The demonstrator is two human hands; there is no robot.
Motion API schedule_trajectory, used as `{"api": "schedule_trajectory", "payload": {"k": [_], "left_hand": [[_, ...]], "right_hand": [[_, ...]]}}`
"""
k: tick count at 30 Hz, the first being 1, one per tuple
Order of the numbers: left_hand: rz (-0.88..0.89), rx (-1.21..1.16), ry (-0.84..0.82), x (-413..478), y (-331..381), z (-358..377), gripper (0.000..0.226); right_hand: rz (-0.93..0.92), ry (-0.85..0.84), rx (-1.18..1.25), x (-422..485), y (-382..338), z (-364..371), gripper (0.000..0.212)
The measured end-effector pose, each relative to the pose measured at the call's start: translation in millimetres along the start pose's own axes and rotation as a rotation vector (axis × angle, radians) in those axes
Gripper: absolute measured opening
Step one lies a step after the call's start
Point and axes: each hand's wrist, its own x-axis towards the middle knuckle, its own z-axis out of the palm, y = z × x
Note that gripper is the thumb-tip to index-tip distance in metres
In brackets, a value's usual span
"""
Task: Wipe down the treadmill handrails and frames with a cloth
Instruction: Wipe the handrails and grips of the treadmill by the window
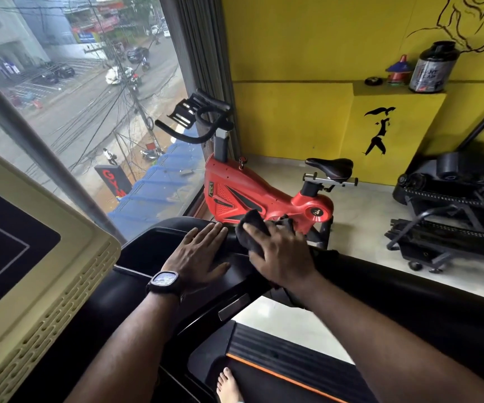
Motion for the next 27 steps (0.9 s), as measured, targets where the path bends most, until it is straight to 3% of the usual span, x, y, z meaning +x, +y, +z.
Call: {"api": "schedule_trajectory", "payload": {"k": [2,5,7,10,13,15,18,21,24,27], "left_hand": [[0.064,0.019,-0.027,-1.4,-0.2,-0.7,0.087],[0.077,0.034,-0.022,-2.0,-2.1,2.2,0.087],[0.073,0.034,-0.009,0.1,-2.1,2.1,0.086],[0.084,0.032,-0.002,0.3,0.7,-0.7,0.085],[0.077,0.028,-0.007,-1.0,1.5,-2.9,0.086],[0.072,0.036,0.002,-0.7,1.3,-2.7,0.085],[0.071,0.035,0.006,1.6,0.9,-2.4,0.083],[0.065,0.030,-0.002,1.3,1.2,-3.7,0.083],[0.053,0.022,-0.007,-0.6,4.1,-4.9,0.083],[0.032,0.025,-0.027,-1.7,4.8,-5.5,0.084]], "right_hand": [[0.126,-0.068,0.032,15.3,11.1,-6.6,0.064],[0.295,0.047,-0.034,-3.4,-5.2,0.9,0.061],[0.224,0.109,-0.113,-24.5,-17.6,10.8,0.060],[0.026,0.061,-0.080,-14.7,-2.1,5.7,0.063],[0.180,-0.081,0.034,9.5,23.1,-10.1,0.063],[0.312,-0.004,0.003,1.5,17.3,-6.9,0.061],[0.208,0.113,-0.082,-27.2,-8.0,7.5,0.059],[0.036,0.062,-0.077,-16.9,-1.2,6.1,0.062],[0.171,-0.090,0.018,6.9,16.8,-11.3,0.064],[0.273,0.018,-0.054,-11.5,2.6,-4.1,0.061]]}}
